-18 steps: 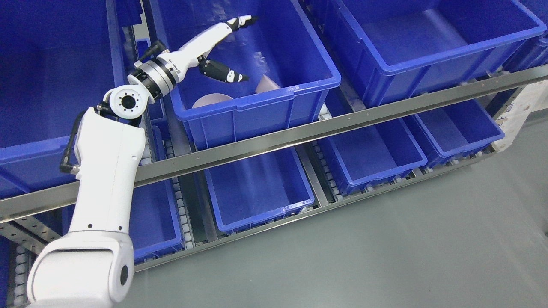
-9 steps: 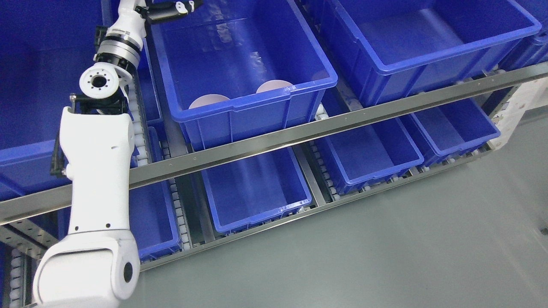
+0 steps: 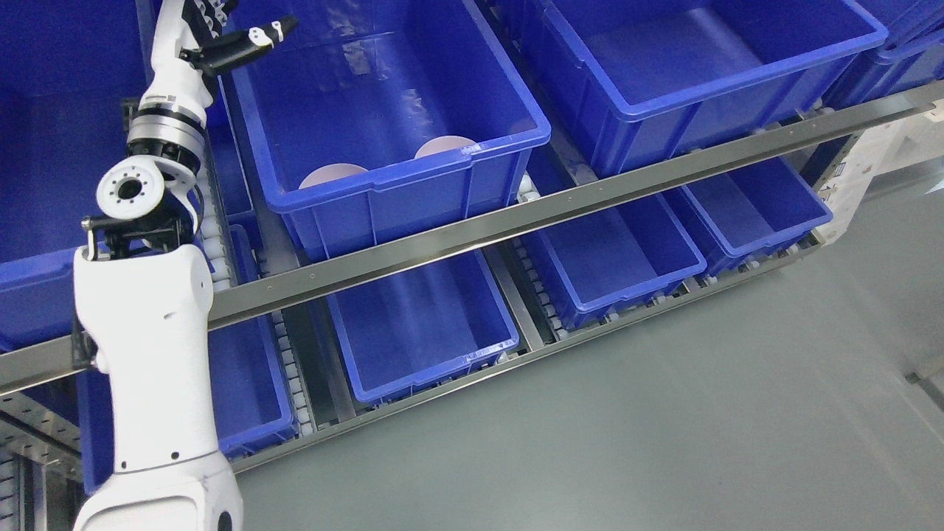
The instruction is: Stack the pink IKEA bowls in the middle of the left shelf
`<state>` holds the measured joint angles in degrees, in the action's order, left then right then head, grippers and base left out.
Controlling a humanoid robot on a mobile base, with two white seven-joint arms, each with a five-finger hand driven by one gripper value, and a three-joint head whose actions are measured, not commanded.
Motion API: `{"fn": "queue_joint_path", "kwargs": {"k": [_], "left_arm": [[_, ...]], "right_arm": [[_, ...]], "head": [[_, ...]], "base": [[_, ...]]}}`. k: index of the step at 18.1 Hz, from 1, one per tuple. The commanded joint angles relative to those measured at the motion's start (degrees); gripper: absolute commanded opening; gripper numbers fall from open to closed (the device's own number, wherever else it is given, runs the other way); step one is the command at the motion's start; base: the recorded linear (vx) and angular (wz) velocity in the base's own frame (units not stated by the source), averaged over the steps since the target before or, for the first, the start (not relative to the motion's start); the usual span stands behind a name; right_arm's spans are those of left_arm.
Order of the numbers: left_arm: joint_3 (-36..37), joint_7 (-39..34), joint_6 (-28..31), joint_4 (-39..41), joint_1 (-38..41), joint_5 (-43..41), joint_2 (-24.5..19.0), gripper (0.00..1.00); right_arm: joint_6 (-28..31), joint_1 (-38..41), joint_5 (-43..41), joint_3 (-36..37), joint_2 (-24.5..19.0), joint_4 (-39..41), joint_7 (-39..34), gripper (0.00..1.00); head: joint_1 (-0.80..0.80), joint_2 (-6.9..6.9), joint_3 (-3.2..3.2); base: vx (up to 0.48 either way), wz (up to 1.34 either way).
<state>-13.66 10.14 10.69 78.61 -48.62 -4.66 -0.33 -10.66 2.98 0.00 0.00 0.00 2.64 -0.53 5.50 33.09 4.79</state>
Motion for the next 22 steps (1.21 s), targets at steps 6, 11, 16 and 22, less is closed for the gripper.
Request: {"fn": "queue_joint_path", "kwargs": {"k": [6, 11, 16, 22], "left_arm": [[-0.7, 0.0, -0.1, 15.5, 7.3, 1.0, -0.7, 1.00], [-0.8, -0.8, -1.5, 15.5, 7.8, 1.0, -0.7, 1.00], [0.2, -9.4, -1.5, 15.4, 7.8, 0.9, -0.7, 1.00], [0.4, -9.4, -1.4, 15.4, 8.5, 1.0, -0.7, 1.00]], "right_arm": [[0.0, 0.0, 0.4, 0.6, 1.0, 0.0, 0.4, 1.00], [0.0, 0.0, 0.4, 0.5, 1.0, 0.0, 0.4, 1.00], [0.0, 0.0, 0.4, 0.5, 1.0, 0.0, 0.4, 1.00], [0.0, 0.0, 0.4, 0.5, 1.0, 0.0, 0.4, 1.00]], "head": [[0.00, 0.00, 0.00], [0.00, 0.00, 0.00], [0.00, 0.00, 0.00], [0.00, 0.00, 0.00]], "base": [[-0.004, -0.05], [-0.006, -0.01], [0.000, 0.00], [0.000, 0.00]]}}
